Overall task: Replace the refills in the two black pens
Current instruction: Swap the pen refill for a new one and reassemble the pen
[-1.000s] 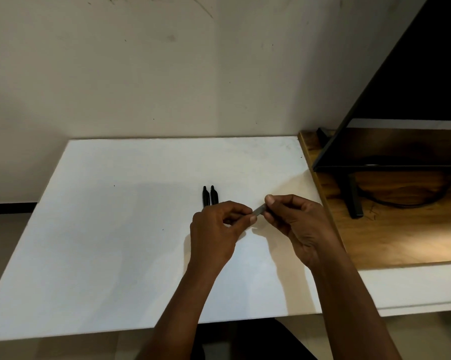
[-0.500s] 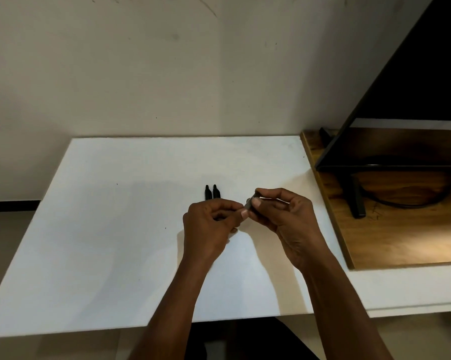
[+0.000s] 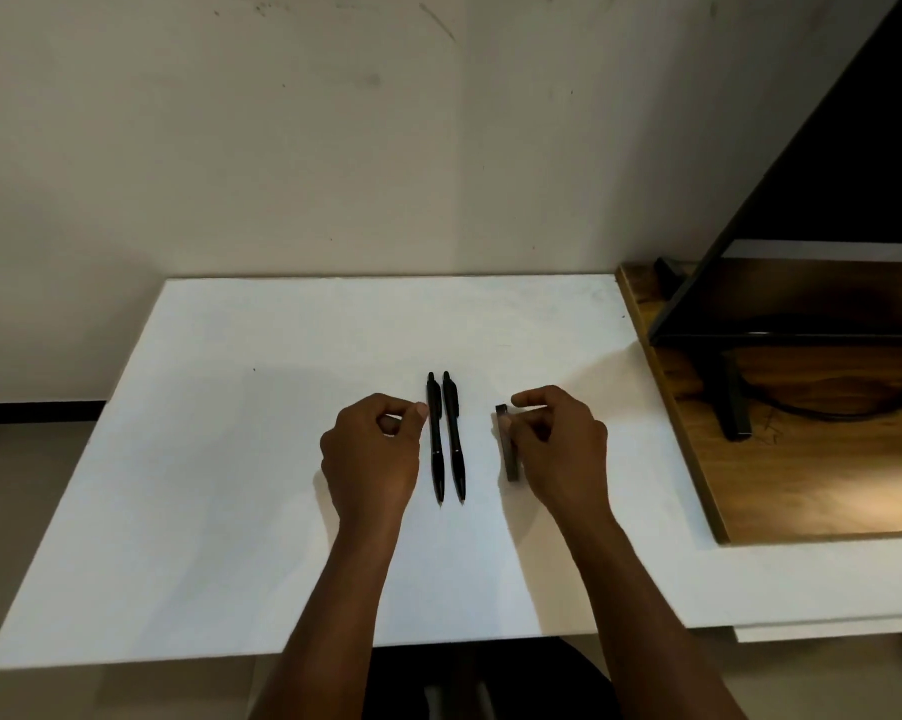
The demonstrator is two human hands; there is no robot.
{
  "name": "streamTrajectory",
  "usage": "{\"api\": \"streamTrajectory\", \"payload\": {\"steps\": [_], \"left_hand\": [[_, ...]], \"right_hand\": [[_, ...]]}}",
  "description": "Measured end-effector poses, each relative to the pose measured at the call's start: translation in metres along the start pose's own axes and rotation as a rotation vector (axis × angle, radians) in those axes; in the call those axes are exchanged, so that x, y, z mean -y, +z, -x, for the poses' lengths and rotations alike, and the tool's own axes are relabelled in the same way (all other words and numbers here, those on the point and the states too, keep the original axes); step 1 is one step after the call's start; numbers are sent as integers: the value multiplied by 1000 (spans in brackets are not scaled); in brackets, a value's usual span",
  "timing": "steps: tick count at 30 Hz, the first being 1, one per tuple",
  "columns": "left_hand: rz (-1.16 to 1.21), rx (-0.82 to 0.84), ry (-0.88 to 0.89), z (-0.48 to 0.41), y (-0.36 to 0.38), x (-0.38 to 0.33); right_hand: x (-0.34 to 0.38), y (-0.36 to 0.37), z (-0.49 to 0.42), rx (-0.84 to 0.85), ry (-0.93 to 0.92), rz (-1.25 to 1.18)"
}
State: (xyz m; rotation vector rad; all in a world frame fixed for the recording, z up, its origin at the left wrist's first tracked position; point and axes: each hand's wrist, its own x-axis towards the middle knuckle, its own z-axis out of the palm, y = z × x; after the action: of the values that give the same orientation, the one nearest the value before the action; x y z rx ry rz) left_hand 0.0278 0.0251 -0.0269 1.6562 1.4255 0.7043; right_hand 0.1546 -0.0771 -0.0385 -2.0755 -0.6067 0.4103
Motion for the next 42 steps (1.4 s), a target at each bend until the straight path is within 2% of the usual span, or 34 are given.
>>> {"api": "streamTrajectory", "payload": {"steps": [8,17,33,37,42], "left_hand": [[-30,59,-47,2,-1,1],[-26,59,-65,1,-3,0],[-42,67,-70,0,-2,1],[-10,69,-83,-2,-4,1],[3,45,-77,5,-11,-6]], "right_hand": [[6,12,2,-74,-79,176],[5,0,0,26,46,230],[6,18,2,3,-25,114],[6,15,1,14,14,82],[17,10,8,-80,86,25]]}}
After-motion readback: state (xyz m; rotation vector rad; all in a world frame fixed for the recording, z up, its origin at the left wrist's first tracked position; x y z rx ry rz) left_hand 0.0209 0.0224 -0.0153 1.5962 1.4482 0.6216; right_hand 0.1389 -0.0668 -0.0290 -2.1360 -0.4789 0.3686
